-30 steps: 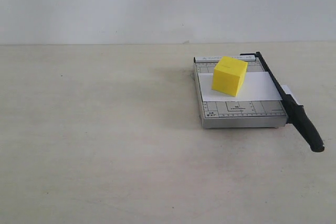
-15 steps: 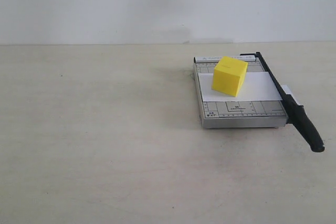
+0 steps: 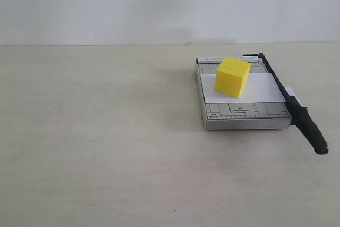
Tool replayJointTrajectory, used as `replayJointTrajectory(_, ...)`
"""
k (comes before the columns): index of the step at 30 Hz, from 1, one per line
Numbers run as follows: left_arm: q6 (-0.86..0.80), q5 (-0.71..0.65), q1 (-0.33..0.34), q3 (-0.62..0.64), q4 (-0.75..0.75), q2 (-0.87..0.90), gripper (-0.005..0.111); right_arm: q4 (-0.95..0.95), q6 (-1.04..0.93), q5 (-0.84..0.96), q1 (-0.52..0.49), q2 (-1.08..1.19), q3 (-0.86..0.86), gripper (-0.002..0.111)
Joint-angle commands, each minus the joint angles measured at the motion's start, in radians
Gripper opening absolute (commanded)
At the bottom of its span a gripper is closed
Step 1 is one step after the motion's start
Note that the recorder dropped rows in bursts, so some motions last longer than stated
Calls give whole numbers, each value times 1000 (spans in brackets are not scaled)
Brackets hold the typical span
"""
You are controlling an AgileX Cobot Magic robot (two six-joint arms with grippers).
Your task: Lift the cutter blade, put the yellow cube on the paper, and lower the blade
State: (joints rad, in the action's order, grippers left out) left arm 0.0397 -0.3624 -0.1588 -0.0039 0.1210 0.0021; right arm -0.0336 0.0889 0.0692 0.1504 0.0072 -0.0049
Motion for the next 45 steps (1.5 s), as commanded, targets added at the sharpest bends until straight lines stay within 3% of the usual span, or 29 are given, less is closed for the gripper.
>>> replayJointTrajectory(1, 9, -6, -2, 4, -6, -2, 4, 3, -2, -6, 0, -7, 5, 0)
replayJointTrajectory(45, 6, -4, -2, 4, -6, -2, 4, 3, -71, 77, 0, -7, 5, 0)
